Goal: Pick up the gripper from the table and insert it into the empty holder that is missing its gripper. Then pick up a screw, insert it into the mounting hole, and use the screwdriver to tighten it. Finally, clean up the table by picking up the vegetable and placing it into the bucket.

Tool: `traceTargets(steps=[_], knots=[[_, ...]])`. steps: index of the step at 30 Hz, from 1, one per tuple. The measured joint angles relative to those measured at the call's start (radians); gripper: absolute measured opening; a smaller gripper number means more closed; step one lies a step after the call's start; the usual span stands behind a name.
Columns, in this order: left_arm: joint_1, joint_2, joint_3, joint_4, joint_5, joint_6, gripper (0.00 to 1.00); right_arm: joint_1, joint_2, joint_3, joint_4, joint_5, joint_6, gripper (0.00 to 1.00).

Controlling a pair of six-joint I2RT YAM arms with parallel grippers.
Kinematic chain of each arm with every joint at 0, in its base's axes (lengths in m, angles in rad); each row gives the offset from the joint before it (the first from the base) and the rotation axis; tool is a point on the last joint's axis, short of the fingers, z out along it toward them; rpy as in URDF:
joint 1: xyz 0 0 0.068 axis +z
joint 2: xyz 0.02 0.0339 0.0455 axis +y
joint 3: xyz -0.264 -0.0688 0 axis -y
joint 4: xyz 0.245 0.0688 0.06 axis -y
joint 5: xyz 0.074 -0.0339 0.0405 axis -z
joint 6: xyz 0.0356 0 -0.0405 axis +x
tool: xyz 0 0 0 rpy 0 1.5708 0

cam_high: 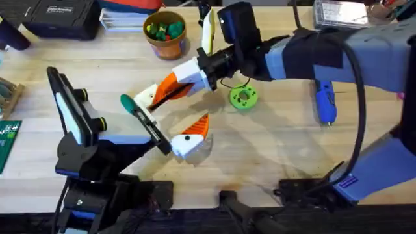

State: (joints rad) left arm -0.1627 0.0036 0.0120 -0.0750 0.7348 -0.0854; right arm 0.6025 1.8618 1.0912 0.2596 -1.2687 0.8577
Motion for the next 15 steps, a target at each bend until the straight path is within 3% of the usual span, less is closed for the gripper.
traceTargets(steps=[11,15], knots=[[-0.005,0.000,0.000,0.000,0.038,0.021,0.986,0.000,0.002,0.000,-0.006,-0.034,-0.021,0.229],[-0.005,0.000,0.000,-0.001,0.047,0.022,0.986,0.000,0.002,0.000,-0.005,-0.057,-0.027,0.364]])
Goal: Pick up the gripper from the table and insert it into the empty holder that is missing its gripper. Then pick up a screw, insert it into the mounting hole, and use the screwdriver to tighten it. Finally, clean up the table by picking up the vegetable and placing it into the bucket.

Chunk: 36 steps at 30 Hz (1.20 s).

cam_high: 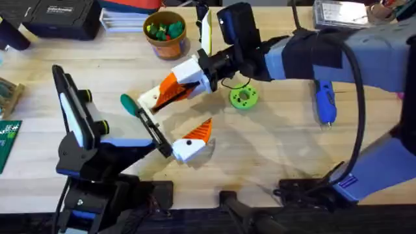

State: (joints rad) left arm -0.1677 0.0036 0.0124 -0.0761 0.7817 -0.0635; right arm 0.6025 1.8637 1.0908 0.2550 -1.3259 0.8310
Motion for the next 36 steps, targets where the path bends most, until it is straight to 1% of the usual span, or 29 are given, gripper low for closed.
traceTargets(steps=[1,2,5,8,9,10,11,12,16,19,23,26,29,31,34,36], knots=[[0.000,0.000,0.000,0.000,0.003,0.000,0.986,0.000,0.000,0.000,0.000,-0.007,-0.001,0.399],[-0.001,0.000,0.000,0.000,0.021,0.000,0.986,0.000,0.000,0.000,0.000,-0.013,-0.002,0.434],[-0.029,0.000,0.000,-0.004,0.086,0.003,0.985,0.011,0.000,0.000,0.001,-0.028,-0.002,0.536],[-0.033,0.000,0.000,-0.007,0.119,0.003,0.986,0.014,0.000,0.000,0.003,-0.035,-0.003,0.702],[-0.033,0.000,0.000,-0.008,0.125,0.003,0.985,0.013,0.000,0.000,0.002,-0.036,-0.002,0.787],[-0.033,0.000,0.000,-0.008,0.129,0.003,0.986,0.013,0.000,0.000,0.002,-0.037,-0.004,0.893],[-0.033,0.000,0.000,-0.009,0.135,0.003,0.986,0.012,0.000,0.000,0.004,-0.037,-0.011,0.967],[-0.033,0.000,0.000,-0.010,0.140,0.003,0.986,0.011,0.000,0.000,0.004,-0.037,-0.015,0.985],[-0.033,0.000,0.000,-0.010,0.144,0.003,0.985,0.008,0.000,0.000,0.004,-0.029,-0.021,0.993],[-0.033,0.000,0.000,-0.010,0.147,0.003,0.986,-0.005,0.000,0.000,0.003,0.012,-0.027,0.994],[-0.033,0.000,0.000,-0.010,0.147,0.003,0.986,-0.057,-0.002,0.000,-0.006,0.121,-0.056,0.993],[-0.033,0.000,0.000,-0.010,0.150,0.003,0.985,-0.114,-0.031,0.000,-0.054,0.224,-0.089,0.993],[-0.033,0.000,0.000,-0.010,0.150,0.003,0.985,-0.171,-0.110,0.000,-0.147,0.331,-0.141,0.993],[-0.033,0.000,0.000,-0.010,0.150,0.003,0.985,-0.200,-0.184,0.000,-0.237,0.411,-0.190,0.993],[-0.033,0.000,0.000,-0.010,0.150,0.003,0.985,-0.219,-0.306,0.000,-0.395,0.554,-0.283,0.994],[-0.033,0.000,0.000,-0.010,0.150,0.003,0.985,-0.216,-0.387,0.000,-0.503,0.674,-0.350,0.994]])
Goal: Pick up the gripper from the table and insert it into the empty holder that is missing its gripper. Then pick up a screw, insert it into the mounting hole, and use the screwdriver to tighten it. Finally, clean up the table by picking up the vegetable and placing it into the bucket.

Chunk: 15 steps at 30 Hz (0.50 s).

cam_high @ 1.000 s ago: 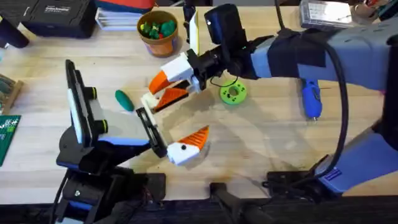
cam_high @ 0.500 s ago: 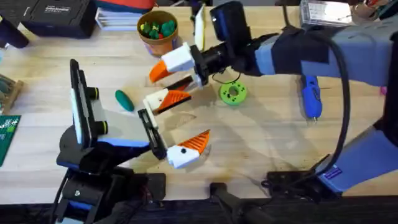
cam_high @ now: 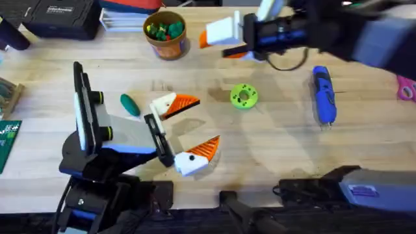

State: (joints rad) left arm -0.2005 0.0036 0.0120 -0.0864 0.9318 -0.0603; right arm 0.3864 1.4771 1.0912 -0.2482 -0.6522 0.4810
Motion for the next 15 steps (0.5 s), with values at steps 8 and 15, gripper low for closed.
traceTargets(steps=[8,15], knots=[[0.000,0.000,0.000,0.000,0.000,0.000,0.985,0.045,-0.218,0.000,-0.304,0.417,-0.195,0.994],[0.000,0.000,0.000,0.000,0.000,0.000,0.985,0.043,-0.221,0.000,-0.389,0.511,-0.238,0.994]])
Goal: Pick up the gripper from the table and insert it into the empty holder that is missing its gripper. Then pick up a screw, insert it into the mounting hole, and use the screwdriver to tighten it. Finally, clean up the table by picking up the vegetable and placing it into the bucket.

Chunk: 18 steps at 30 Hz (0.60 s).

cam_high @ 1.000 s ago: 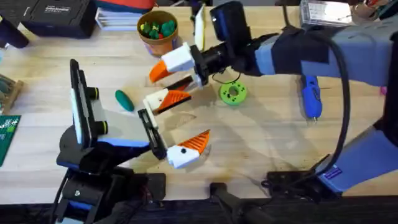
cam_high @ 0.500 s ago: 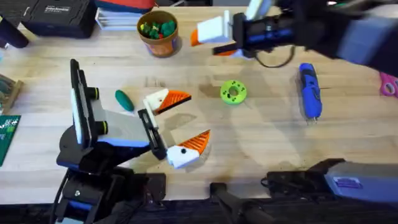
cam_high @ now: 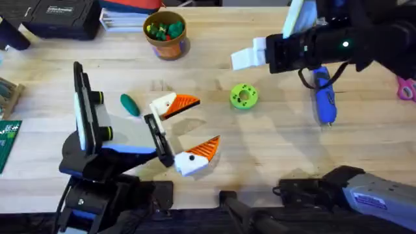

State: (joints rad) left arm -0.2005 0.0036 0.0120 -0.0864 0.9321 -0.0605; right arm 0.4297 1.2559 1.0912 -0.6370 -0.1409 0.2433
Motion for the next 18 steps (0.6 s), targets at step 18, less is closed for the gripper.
traceTargets(steps=[18], knots=[[0.000,0.000,0.000,0.000,0.000,0.000,0.985,0.077,0.103,0.000,-0.072,0.063,-0.130,0.932]])
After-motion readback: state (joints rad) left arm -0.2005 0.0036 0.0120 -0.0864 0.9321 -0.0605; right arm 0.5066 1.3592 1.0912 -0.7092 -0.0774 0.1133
